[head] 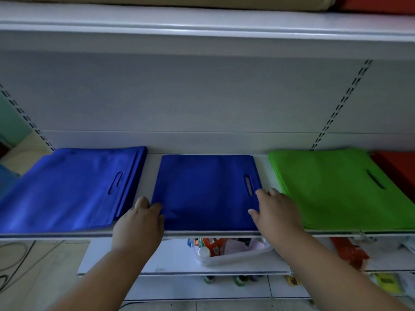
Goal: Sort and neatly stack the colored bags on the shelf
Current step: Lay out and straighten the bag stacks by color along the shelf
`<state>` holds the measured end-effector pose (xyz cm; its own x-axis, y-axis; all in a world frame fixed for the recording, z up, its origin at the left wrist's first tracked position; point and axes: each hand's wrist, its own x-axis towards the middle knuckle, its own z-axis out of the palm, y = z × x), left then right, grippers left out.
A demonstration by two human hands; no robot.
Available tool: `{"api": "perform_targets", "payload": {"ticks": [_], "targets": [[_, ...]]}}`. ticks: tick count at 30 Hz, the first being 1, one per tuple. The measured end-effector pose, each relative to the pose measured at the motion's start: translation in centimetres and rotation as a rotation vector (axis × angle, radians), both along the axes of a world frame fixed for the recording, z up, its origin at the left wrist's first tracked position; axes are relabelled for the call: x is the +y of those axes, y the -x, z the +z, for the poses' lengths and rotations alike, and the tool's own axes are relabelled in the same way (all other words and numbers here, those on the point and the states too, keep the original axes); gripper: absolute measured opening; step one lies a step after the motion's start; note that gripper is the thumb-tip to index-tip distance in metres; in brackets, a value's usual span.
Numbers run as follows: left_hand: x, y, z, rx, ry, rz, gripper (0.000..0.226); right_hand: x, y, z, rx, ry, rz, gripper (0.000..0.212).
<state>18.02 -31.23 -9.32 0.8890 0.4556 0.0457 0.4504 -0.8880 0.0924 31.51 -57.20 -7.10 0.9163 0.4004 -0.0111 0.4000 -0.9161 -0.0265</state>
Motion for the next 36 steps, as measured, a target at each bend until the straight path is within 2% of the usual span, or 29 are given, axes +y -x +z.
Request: {"api": "perform_targets", "payload": {"ticks": [7, 11, 15, 20, 26, 30, 36], "targets": [[3.5, 4.7, 0.1, -0.171, 0.089, 0.045, 0.026, 7.3, 3.9, 4.3, 0.021, -0.216, 0.216, 0.053], [7.6, 8.7, 0.3, -0.207, 0.114, 0.183, 0.031, 13.2, 6.5, 6.5, -0.009, -0.270, 0.337, 0.053], [13.2, 12.6, -0.2, -0.192, 0.119, 0.237, 0.036, 18.9, 8.9, 7.3, -0.038, -0.276, 0.381, 0.052], [21.2, 15.6, 0.4, -0.145, 0.086, 0.300, 0.043, 25.1, 11.3, 7.0, -0.050, -0.256, 0.338, 0.050], [29.4, 16.9, 0.5, -0.134, 0.094, 0.322, 0.041, 29.6, 13.4, 3.8, 0.005, -0.175, 0.213, 0.046], [32.0, 16.1, 0.5, -0.102, 0.172, 0.284, 0.042, 31.1, 14.7, 1.5, 0.072, -0.077, 0.128, 0.045], [33.7, 15.4, 0.3, -0.142, 0.272, 0.278, 0.036, 32.4, 16.3, 0.6, 0.026, -0.026, 0.080, 0.043]]}}
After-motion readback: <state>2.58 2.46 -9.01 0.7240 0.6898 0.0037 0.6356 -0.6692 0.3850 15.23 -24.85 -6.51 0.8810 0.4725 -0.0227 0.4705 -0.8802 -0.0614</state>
